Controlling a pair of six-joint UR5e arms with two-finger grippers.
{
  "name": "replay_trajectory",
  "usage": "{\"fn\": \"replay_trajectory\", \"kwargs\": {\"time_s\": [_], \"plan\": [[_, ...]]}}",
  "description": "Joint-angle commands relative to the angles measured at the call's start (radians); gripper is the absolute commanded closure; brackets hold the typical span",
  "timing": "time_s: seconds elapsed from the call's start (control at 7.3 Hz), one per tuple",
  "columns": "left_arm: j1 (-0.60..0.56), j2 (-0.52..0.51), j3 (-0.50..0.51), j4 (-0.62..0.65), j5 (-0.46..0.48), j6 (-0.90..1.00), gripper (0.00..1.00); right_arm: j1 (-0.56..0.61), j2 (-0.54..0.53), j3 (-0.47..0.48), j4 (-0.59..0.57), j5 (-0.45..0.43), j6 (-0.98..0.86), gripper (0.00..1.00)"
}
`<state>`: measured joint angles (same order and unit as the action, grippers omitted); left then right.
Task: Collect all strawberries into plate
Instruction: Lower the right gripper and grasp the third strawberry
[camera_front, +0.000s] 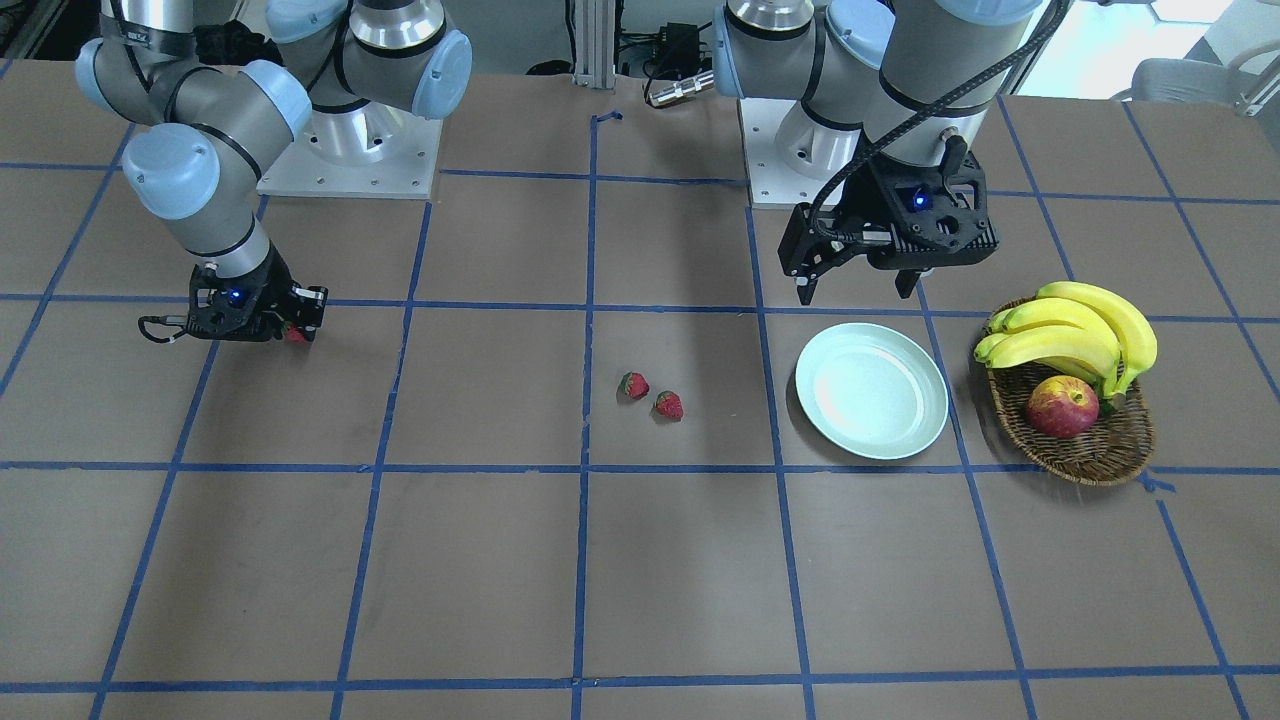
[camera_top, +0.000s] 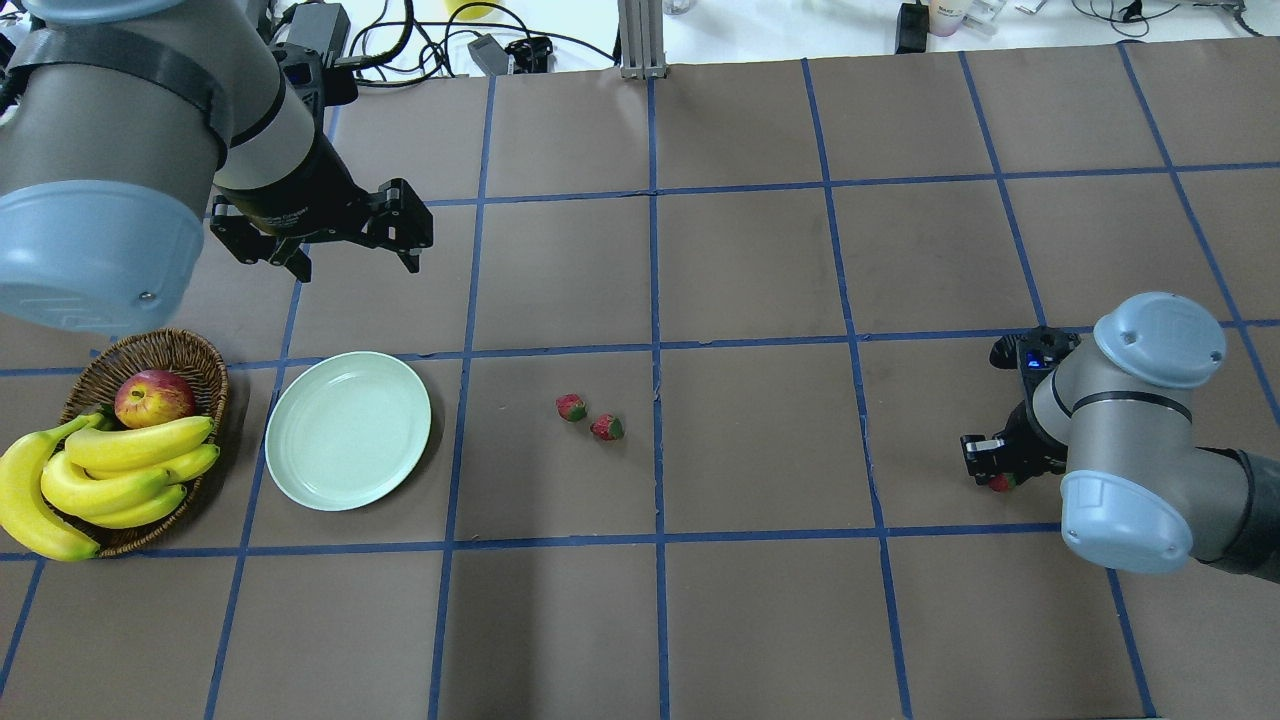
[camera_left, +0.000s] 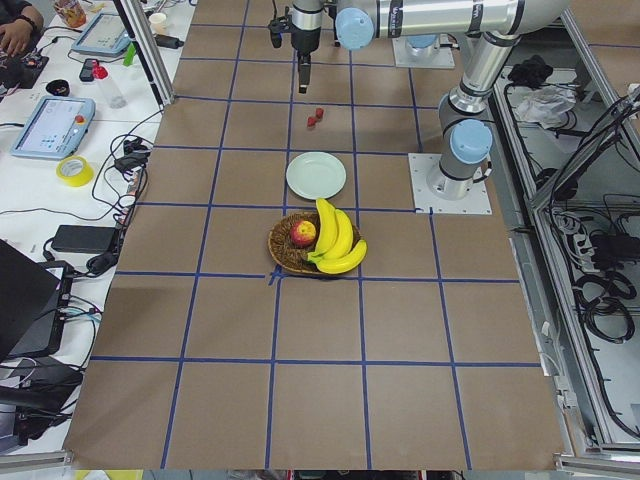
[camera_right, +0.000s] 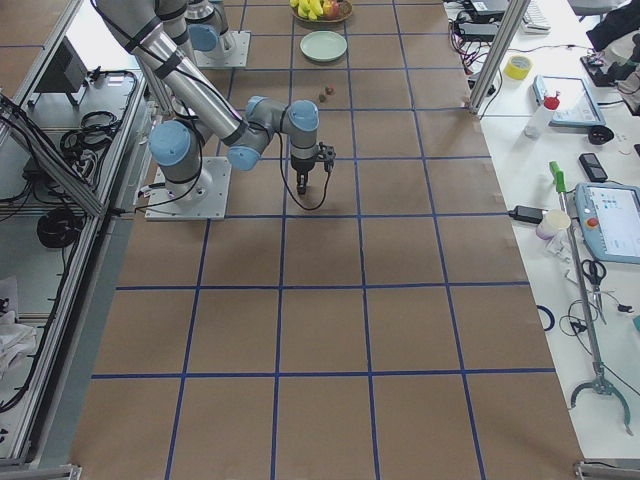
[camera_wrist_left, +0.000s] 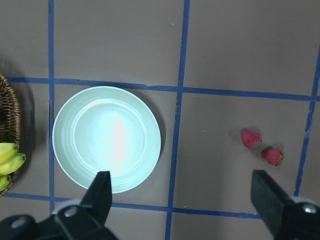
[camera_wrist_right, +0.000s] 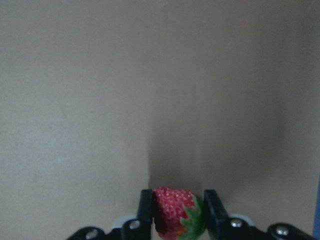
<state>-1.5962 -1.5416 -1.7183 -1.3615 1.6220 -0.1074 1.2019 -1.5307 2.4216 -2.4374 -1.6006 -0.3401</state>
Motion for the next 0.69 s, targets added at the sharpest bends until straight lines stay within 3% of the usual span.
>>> {"fn": "replay_trajectory", "kwargs": {"time_s": [0.0, 0.27, 0.41, 0.55], "plan": [[-0.001, 0.0, -0.001, -0.001, 0.001, 0.0, 0.0, 0.007, -0.006, -0.056, 0.027, 0.002, 0.003, 0.83], [-0.001, 0.0, -0.001, 0.001, 0.002, 0.0, 0.0, 0.056, -0.019, -0.169, 0.189, 0.036, 0.048, 0.83], [-0.001, 0.0, -0.001, 0.001, 0.002, 0.0, 0.0, 0.146, -0.01, -0.261, 0.248, 0.034, 0.123, 0.83], [0.001, 0.0, -0.001, 0.001, 0.002, 0.0, 0.0, 0.276, 0.009, -0.395, 0.355, 0.03, 0.326, 0.83]]}}
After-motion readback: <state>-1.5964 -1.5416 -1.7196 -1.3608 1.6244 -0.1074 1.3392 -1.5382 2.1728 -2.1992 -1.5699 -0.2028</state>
